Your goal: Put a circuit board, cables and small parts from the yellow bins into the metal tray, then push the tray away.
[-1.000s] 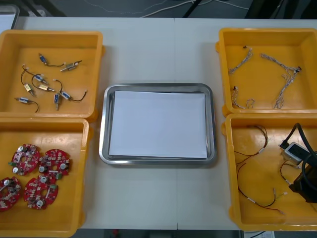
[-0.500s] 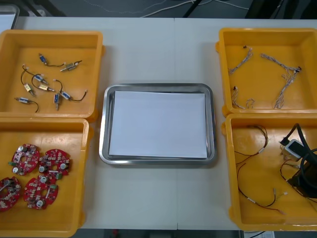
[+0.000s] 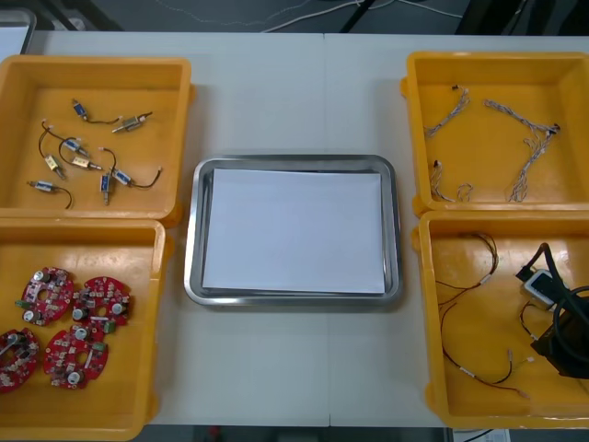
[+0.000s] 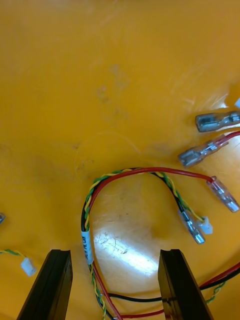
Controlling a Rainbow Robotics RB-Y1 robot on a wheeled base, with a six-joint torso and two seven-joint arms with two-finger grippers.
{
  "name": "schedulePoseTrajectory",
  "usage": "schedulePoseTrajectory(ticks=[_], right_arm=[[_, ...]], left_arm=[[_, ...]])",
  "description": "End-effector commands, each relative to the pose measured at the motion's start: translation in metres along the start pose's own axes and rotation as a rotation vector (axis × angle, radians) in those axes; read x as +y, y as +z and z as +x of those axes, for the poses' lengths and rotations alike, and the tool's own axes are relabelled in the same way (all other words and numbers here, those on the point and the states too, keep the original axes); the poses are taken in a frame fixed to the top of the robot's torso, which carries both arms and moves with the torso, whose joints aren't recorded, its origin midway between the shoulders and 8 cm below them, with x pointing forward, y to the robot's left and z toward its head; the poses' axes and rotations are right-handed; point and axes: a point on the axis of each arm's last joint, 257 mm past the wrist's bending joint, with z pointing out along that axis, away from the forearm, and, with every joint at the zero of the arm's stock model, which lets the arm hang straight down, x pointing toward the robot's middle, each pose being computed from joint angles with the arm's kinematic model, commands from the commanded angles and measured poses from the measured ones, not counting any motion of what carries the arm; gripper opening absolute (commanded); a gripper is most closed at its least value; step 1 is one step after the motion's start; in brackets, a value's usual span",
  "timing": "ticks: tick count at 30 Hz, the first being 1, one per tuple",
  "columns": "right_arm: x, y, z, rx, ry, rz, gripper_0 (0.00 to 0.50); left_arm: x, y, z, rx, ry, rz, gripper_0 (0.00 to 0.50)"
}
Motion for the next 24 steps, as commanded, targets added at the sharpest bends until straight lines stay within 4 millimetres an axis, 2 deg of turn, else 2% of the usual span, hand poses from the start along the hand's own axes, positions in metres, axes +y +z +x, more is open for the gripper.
schedulePoseTrajectory(ticks=[1, 7, 9, 12, 14, 16, 17, 20, 24], right_arm=[[0.016, 0.007, 0.01, 0.012, -0.008, -0.016, 0.5], [0.016, 0.008, 0.013, 0.024, -0.015, -0.008, 0.5], [0.017, 0.01, 0.012, 0.025, -0.014, -0.007, 0.5], [0.021, 0.013, 0.013, 0.029, -0.017, -0.006, 0.5], [0.021, 0.014, 0.012, 0.028, -0.02, -0.001, 0.5], [0.023, 0.015, 0.012, 0.031, -0.021, 0.002, 0.5], [0.024, 0.016, 0.012, 0.031, -0.02, 0.001, 0.5], [0.028, 0.018, 0.009, 0.024, -0.018, -0.004, 0.5], [0.029, 0.019, 0.009, 0.027, -0.015, -0.002, 0.5]], left_arm=[[-0.013, 0.008, 0.0, -0.004, 0.104, 0.017, 0.5], [-0.013, 0.009, 0.002, 0.0, 0.106, 0.014, 0.5], [-0.013, 0.009, 0.002, 0.001, 0.108, 0.011, 0.484], [-0.013, 0.01, 0.003, 0.002, 0.112, 0.009, 0.426], [-0.013, 0.011, 0.003, 0.003, 0.113, 0.008, 0.364], [-0.014, 0.011, 0.004, 0.005, 0.116, 0.007, 0.264], [-0.013, 0.011, 0.003, 0.003, 0.115, 0.004, 0.233], [-0.013, 0.011, 0.004, 0.004, 0.114, 0.004, 0.231], [-0.013, 0.013, 0.006, 0.01, 0.114, 0.003, 0.276]])
